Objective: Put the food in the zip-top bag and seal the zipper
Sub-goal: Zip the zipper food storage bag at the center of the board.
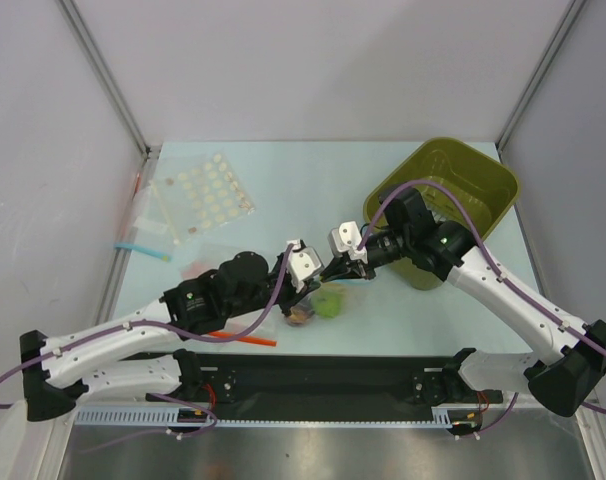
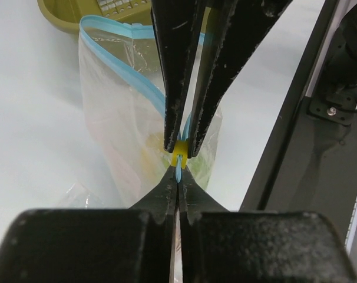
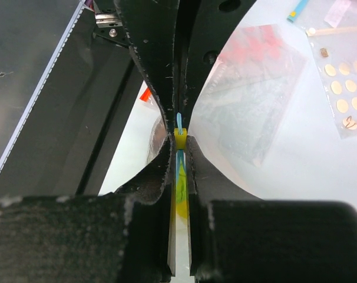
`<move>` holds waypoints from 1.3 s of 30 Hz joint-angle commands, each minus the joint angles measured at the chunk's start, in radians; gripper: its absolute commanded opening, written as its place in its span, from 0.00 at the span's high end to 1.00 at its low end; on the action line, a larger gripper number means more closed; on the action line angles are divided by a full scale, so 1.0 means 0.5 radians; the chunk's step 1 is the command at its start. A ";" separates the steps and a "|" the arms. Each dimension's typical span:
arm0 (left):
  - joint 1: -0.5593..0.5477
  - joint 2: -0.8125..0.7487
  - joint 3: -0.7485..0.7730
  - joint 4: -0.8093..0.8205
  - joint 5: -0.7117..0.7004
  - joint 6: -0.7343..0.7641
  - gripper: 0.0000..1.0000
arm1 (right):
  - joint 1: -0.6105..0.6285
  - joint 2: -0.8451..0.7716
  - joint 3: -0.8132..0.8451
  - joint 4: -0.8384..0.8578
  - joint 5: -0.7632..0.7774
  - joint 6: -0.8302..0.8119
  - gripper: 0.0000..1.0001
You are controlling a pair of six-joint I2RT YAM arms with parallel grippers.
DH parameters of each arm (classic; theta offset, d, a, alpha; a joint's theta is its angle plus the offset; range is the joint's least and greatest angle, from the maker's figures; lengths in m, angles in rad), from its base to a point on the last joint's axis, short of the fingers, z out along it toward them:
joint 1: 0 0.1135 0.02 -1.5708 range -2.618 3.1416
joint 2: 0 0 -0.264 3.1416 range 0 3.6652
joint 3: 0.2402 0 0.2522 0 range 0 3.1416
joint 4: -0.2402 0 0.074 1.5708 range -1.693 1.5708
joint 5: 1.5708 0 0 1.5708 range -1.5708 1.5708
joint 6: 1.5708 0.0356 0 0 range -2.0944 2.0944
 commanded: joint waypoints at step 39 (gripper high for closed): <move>0.020 -0.213 0.783 -0.491 -0.507 0.095 1.00 | -0.308 -0.141 -0.171 -0.029 -0.220 0.037 1.00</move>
